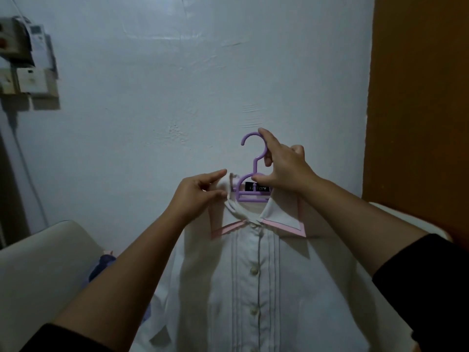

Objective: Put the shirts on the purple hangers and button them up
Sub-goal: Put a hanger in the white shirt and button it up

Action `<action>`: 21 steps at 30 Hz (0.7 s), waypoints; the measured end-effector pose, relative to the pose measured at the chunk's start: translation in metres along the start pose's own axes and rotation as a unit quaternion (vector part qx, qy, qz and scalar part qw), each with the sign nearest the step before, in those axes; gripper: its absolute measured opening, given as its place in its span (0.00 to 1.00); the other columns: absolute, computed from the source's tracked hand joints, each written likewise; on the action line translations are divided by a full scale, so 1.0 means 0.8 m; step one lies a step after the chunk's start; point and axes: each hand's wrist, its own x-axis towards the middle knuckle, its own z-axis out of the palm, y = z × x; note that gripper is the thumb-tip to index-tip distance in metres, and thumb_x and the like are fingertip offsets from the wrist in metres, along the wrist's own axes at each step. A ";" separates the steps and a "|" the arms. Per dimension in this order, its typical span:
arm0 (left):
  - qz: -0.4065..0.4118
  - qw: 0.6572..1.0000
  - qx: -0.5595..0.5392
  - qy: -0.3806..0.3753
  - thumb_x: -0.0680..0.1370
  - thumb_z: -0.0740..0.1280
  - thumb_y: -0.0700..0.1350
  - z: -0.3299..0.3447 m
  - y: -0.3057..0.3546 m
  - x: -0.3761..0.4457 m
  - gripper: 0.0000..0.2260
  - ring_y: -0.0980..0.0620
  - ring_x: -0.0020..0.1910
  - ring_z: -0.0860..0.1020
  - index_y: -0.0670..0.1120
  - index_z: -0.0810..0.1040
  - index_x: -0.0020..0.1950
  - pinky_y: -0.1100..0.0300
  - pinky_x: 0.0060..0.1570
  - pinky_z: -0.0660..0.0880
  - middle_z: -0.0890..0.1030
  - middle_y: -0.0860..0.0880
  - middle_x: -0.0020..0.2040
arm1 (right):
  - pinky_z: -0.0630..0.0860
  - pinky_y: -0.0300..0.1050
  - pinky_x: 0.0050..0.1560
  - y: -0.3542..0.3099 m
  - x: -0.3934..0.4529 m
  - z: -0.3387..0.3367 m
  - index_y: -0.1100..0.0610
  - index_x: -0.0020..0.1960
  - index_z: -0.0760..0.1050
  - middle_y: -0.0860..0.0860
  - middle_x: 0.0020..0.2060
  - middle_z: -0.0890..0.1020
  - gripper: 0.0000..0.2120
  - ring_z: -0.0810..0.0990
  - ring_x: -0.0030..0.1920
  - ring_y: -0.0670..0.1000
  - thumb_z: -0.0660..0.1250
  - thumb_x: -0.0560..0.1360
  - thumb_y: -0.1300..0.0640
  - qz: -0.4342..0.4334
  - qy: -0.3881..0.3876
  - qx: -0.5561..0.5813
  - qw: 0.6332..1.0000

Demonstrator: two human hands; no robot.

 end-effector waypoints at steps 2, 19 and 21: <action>0.002 1.000 -0.007 0.013 0.70 0.74 0.35 -0.009 -0.002 -0.002 0.25 0.59 0.49 0.77 0.54 0.75 0.62 0.63 0.55 0.75 0.81 0.53 0.52 | 0.56 0.45 0.49 0.002 0.003 -0.003 0.47 0.74 0.52 0.47 0.41 0.75 0.44 0.74 0.46 0.49 0.73 0.66 0.44 0.005 0.009 -0.011 1.000; 0.237 0.869 0.433 0.043 0.63 0.64 0.72 -0.015 -0.027 -0.024 0.46 0.46 0.58 0.70 0.50 0.62 0.75 0.50 0.52 0.69 0.73 0.46 0.63 | 0.63 0.49 0.54 -0.003 0.028 -0.006 0.48 0.74 0.51 0.47 0.47 0.77 0.46 0.76 0.53 0.50 0.74 0.66 0.42 0.000 0.051 -0.015 0.999; 0.237 0.860 0.451 0.036 0.62 0.66 0.71 -0.022 -0.027 -0.022 0.47 0.45 0.59 0.70 0.50 0.61 0.75 0.50 0.52 0.69 0.73 0.46 0.64 | 0.63 0.50 0.54 -0.006 0.032 -0.005 0.48 0.75 0.50 0.47 0.48 0.77 0.46 0.76 0.53 0.50 0.74 0.66 0.42 -0.004 0.053 -0.011 0.999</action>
